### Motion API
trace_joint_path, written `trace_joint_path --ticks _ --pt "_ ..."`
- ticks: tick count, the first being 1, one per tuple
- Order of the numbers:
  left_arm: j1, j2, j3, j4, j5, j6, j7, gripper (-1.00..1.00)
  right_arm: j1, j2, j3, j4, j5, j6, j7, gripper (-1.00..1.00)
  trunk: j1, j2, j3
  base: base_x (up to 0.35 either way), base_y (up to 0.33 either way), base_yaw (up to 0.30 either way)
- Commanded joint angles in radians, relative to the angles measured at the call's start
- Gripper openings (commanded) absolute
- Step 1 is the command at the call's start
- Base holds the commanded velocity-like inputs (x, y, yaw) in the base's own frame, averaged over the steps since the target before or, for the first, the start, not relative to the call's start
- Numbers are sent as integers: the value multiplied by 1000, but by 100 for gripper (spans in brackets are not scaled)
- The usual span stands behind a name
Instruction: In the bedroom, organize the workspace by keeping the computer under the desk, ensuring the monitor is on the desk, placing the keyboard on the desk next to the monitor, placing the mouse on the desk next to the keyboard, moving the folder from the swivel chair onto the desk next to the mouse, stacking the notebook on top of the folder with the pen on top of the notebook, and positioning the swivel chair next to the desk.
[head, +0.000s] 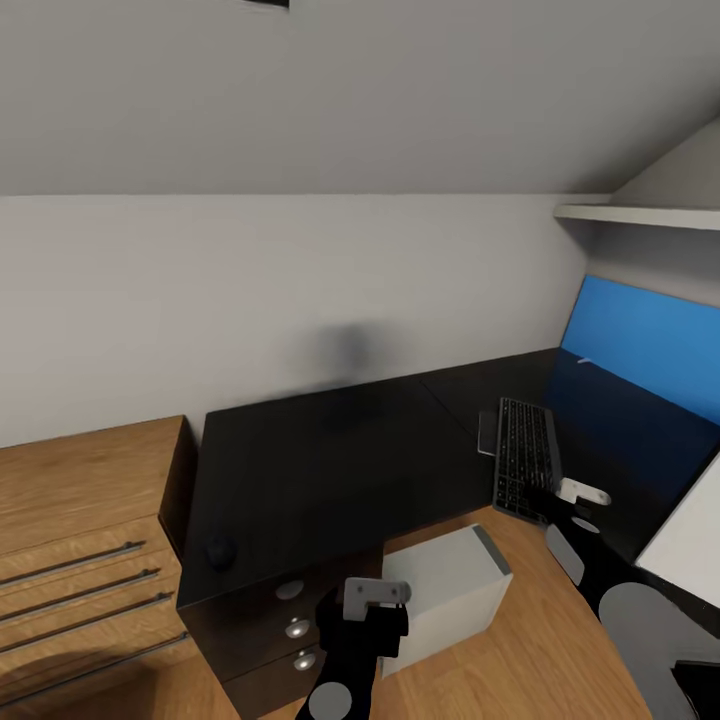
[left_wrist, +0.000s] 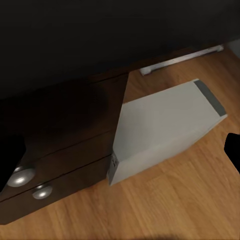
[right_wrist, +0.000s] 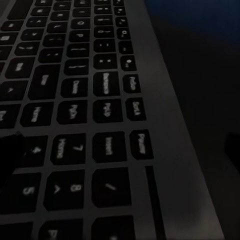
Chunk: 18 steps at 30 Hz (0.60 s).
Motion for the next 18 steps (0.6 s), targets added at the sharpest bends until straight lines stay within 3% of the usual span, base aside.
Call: trace_joint_path --ticks 1,9,18 --pt "-1 0 -2 -1 8 3 9 100 -1 0 2 0 -10 -3 -2 100 4 -8 -4 0 0 0" --pt "-1 0 -2 -1 8 3 9 100 -1 0 2 2 -9 -2 -5 100 35 -64 -29 0 0 0" --pt "-1 0 1 -1 6 1 9 100 -1 0 3 23 -7 -3 -5 100 35 -64 -29 0 0 0"
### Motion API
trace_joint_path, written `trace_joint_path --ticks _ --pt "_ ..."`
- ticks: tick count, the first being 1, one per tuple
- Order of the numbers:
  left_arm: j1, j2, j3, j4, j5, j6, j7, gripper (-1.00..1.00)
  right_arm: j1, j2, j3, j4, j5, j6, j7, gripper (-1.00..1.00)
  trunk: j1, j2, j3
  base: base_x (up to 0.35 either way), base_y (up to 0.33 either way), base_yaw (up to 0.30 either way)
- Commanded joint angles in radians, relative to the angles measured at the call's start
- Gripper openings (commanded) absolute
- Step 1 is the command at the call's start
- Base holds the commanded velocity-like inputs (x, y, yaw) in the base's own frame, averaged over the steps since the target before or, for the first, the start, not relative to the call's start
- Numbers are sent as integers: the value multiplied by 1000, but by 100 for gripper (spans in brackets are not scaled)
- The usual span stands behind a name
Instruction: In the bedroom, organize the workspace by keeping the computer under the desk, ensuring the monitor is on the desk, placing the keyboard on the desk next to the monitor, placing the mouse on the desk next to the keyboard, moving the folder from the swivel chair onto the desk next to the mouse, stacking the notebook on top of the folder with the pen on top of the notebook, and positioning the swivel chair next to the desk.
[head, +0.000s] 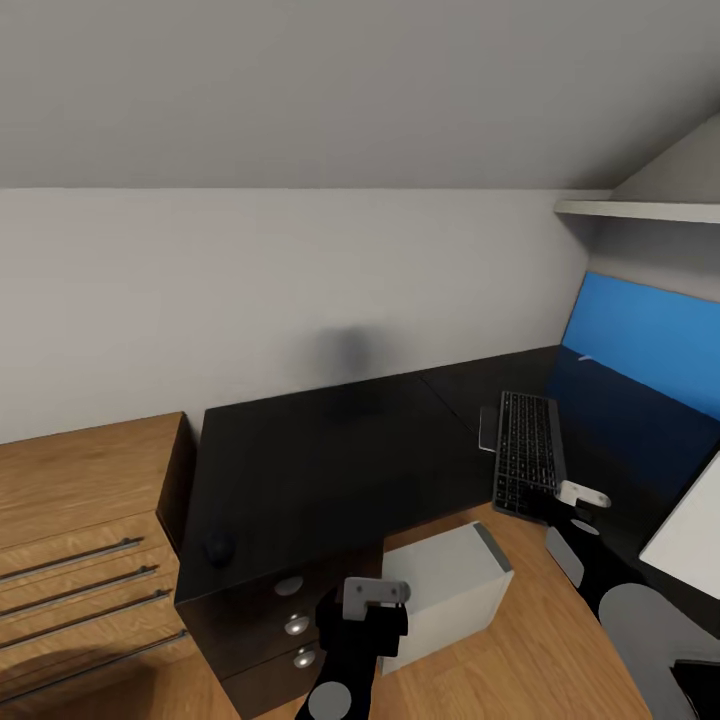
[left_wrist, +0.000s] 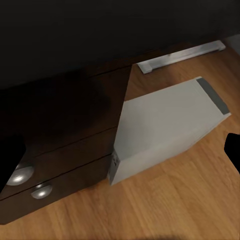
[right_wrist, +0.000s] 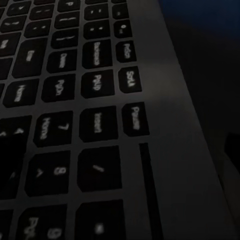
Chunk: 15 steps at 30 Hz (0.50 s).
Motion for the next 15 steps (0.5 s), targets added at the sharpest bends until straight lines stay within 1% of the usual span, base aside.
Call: trace_joint_path --ticks 1,9,15 --pt "-1 0 -1 -1 8 3 9 100 0 0 1 8 -17 -3 -2 100 0 0 -1 0 0 0" --pt "-1 0 2 -1 8 3 9 100 0 0 1 8 -18 -1 -1 100 0 0 -1 -5 0 0" --pt "-1 0 1 0 8 3 8 100 0 0 1 9 -18 -1 -1 100 0 0 -1 -100 27 0"
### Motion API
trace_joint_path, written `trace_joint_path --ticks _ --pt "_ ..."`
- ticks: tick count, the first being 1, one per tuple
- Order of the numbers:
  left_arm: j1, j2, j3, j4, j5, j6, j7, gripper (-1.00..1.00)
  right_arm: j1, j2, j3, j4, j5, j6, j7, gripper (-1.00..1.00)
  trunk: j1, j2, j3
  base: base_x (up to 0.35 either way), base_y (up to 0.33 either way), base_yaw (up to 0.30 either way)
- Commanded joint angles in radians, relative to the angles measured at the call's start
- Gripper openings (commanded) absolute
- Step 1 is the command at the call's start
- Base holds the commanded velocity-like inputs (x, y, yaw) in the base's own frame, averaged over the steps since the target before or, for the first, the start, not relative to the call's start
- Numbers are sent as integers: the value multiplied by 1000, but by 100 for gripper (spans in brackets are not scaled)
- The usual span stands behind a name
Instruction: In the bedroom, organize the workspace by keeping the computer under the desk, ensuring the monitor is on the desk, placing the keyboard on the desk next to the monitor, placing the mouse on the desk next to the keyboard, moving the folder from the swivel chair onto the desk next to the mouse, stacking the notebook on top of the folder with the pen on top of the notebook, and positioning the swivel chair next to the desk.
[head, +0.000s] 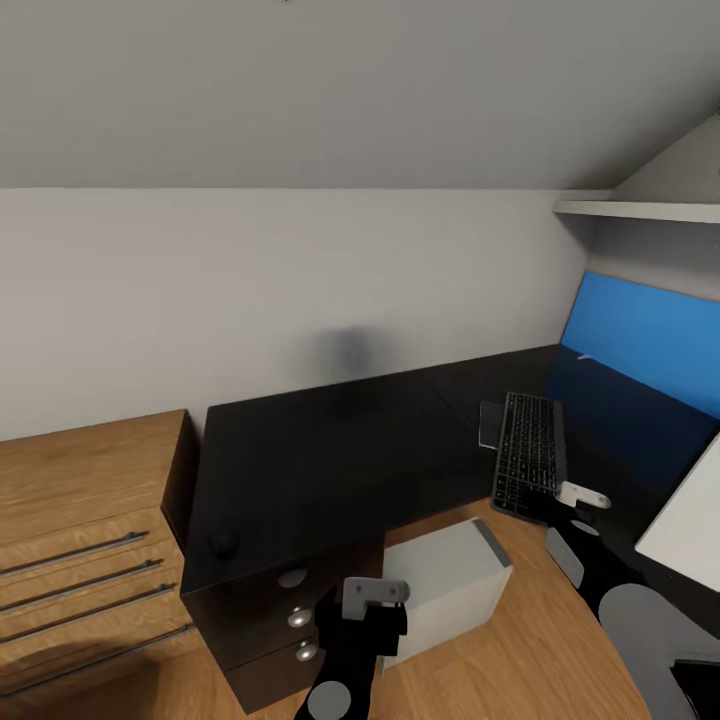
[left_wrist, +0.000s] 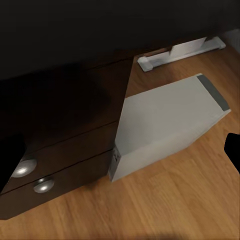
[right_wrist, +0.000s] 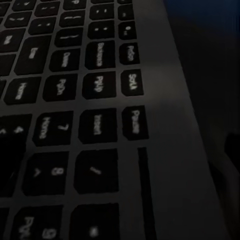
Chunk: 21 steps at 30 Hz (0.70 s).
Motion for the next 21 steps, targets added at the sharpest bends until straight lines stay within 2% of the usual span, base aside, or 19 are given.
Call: trace_joint_path --ticks 1,16,21 --pt "-1 0 -1 -1 8 3 8 100 0 0 2 3 -19 -4 -3 100 0 0 -1 -28 10 0" --pt "-1 0 -4 3 9 3 7 100 0 0 2 7 -17 -8 -2 100 0 0 -1 -5 2 0" --pt "-1 0 -16 4 9 3 8 100 0 0 2 7 -17 -11 2 100 -19 35 14 0 0 0"
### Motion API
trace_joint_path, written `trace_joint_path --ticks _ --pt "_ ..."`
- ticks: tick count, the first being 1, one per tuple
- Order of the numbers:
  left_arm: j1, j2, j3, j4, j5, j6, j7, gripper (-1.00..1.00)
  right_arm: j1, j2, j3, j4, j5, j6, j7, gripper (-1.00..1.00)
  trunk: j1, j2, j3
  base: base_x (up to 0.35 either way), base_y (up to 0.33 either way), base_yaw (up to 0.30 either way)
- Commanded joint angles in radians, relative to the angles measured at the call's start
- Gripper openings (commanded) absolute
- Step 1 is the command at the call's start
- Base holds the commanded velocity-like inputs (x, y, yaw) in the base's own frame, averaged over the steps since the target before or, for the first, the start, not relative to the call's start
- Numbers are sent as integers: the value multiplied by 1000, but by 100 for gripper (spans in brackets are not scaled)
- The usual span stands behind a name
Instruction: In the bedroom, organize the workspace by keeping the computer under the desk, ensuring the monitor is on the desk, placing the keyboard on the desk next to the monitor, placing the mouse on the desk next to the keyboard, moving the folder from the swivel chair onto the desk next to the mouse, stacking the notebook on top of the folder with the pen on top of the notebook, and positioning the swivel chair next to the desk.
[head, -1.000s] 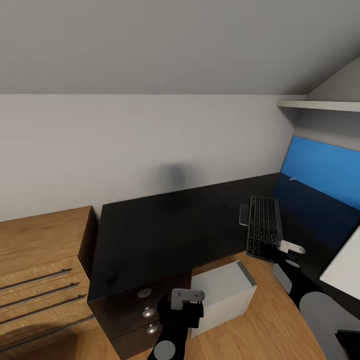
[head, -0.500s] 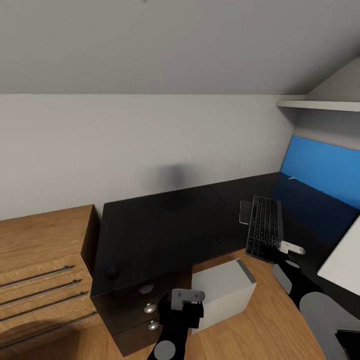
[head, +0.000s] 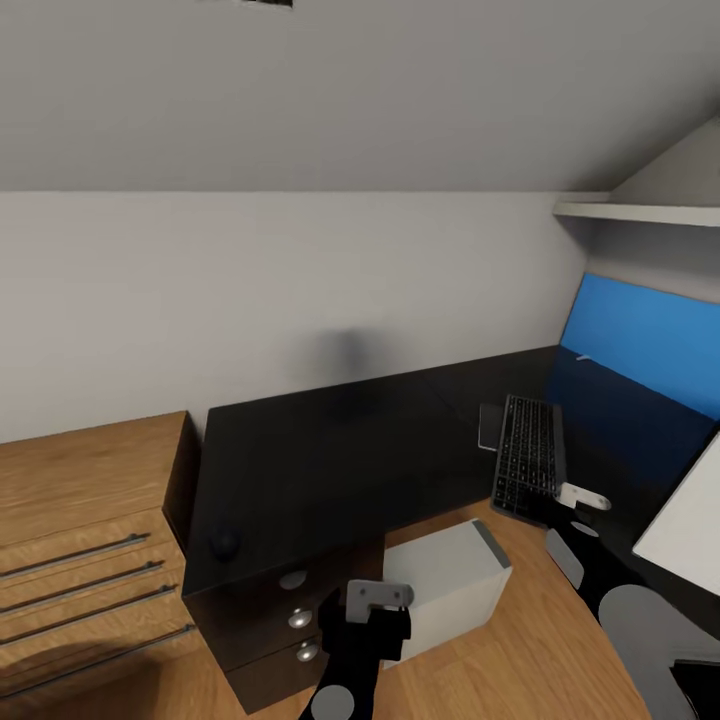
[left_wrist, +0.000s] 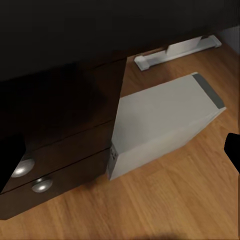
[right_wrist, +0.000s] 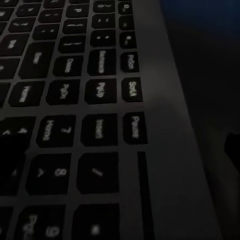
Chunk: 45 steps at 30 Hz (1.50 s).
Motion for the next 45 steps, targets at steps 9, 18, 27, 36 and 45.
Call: trace_joint_path --ticks 9,18,27,36,45 --pt "-1 0 -4 2 8 3 8 100 0 1 1 -7 -10 -31 1 100 -35 63 27 0 0 0" --pt "-1 0 -3 3 8 3 7 100 2 8 2 -21 -15 -82 0 100 -69 126 56 0 0 0" --pt "-1 0 -2 4 8 4 7 100 27 55 2 -173 -17 -61 -2 100 -104 189 84 0 0 0" --pt "-1 0 -2 4 8 4 7 100 225 102 1 -575 -27 171 -4 100 -138 252 112 0 0 0" --pt "-1 0 -2 2 7 3 10 100 291 119 -3 -707 -282 272 -6 100 -146 266 118 0 0 0"
